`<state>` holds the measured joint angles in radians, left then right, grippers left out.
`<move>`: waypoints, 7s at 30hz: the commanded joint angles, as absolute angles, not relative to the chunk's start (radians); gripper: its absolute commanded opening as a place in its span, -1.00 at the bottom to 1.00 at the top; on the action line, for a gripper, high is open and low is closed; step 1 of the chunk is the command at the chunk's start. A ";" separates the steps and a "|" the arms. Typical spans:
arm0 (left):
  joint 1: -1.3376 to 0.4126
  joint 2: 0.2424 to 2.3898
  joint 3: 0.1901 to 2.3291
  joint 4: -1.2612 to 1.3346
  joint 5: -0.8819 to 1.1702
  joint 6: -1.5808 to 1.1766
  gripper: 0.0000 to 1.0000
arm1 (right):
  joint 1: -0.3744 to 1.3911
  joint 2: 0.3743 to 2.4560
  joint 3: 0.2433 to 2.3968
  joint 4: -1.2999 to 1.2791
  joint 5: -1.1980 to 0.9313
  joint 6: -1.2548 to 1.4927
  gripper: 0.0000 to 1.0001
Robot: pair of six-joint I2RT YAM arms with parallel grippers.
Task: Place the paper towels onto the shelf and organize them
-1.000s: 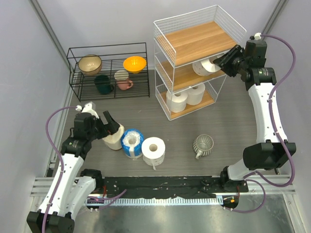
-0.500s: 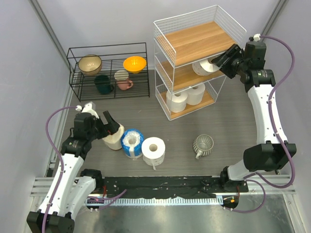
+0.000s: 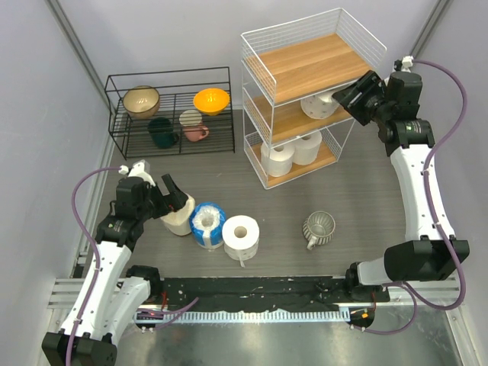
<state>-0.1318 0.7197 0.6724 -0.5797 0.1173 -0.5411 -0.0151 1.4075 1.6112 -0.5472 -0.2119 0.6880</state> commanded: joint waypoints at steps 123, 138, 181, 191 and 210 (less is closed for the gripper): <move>-0.138 0.724 0.672 -0.543 0.135 -0.535 0.99 | 0.551 1.032 1.241 -0.634 0.365 0.640 -0.01; -0.137 0.724 0.672 -0.543 0.138 -0.535 0.99 | 0.450 1.104 1.433 -0.595 0.325 0.604 -0.06; -0.137 0.729 0.672 -0.541 0.144 -0.535 0.99 | 0.334 1.334 1.643 -0.518 0.132 0.606 -0.10; -0.138 0.733 0.672 -0.541 0.150 -0.535 0.99 | 0.311 1.428 1.764 -0.538 0.101 0.578 -0.10; -0.138 0.729 0.672 -0.540 0.146 -0.535 0.99 | 0.304 1.405 1.586 -0.410 0.072 0.620 0.00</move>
<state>-0.1352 0.7330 0.6724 -0.5751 0.1253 -0.5411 0.3054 1.4494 1.6592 -0.5583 0.0681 0.5964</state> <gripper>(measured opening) 0.996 0.477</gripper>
